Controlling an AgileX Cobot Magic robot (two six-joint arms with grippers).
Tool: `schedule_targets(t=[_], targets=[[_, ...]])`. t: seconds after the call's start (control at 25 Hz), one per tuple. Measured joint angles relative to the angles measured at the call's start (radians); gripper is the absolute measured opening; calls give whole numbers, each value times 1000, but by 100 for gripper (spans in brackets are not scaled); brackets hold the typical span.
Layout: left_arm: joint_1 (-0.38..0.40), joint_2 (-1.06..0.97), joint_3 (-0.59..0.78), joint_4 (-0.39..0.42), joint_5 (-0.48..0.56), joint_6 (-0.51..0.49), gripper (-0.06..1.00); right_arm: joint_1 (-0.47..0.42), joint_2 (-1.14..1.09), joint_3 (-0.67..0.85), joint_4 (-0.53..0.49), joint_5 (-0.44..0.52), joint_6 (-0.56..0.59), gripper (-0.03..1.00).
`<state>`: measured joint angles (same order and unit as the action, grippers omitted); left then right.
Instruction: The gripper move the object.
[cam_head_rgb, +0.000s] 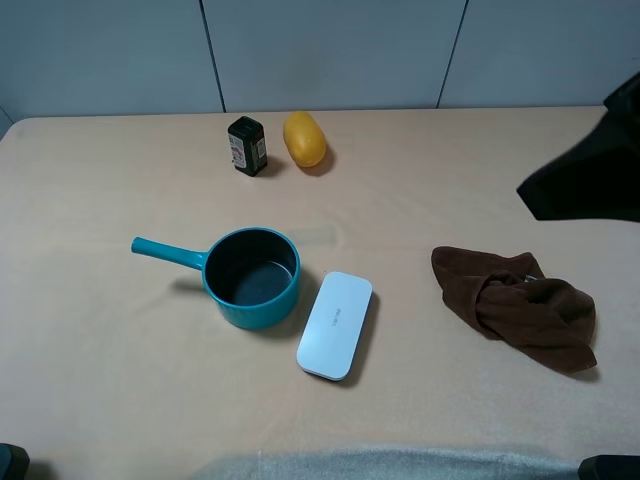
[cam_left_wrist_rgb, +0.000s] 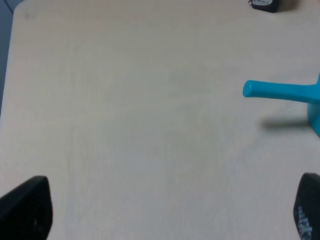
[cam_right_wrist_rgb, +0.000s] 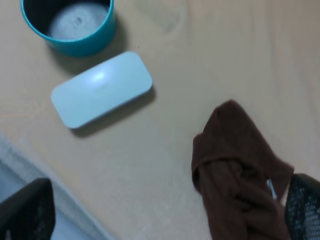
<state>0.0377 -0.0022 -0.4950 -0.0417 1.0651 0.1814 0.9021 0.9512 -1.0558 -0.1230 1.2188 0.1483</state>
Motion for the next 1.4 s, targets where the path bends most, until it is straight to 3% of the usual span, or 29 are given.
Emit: schedule_targets(t=[0.16, 0.32, 0.36, 0.56, 0.8, 1.08, 1.4], targets=[[0, 0, 0, 0, 0, 0, 96, -93, -68, 79, 19, 0, 37, 69], [0, 0, 0, 0, 0, 0, 96, -306, -131, 130, 49, 0, 48, 69], [0, 0, 0, 0, 0, 0, 96, -306, -131, 130, 49, 0, 48, 69], [0, 0, 0, 0, 0, 0, 96, -634, -291, 200, 62, -1, 48, 69], [0, 0, 0, 1, 0, 0, 96, -844, -511, 278, 68, 0, 43, 69], [0, 0, 0, 1, 0, 0, 96, -975, -758, 382, 71, -34, -72, 69], [0, 0, 0, 1, 0, 0, 96, -986, -948, 530, 71, -166, -83, 69]])
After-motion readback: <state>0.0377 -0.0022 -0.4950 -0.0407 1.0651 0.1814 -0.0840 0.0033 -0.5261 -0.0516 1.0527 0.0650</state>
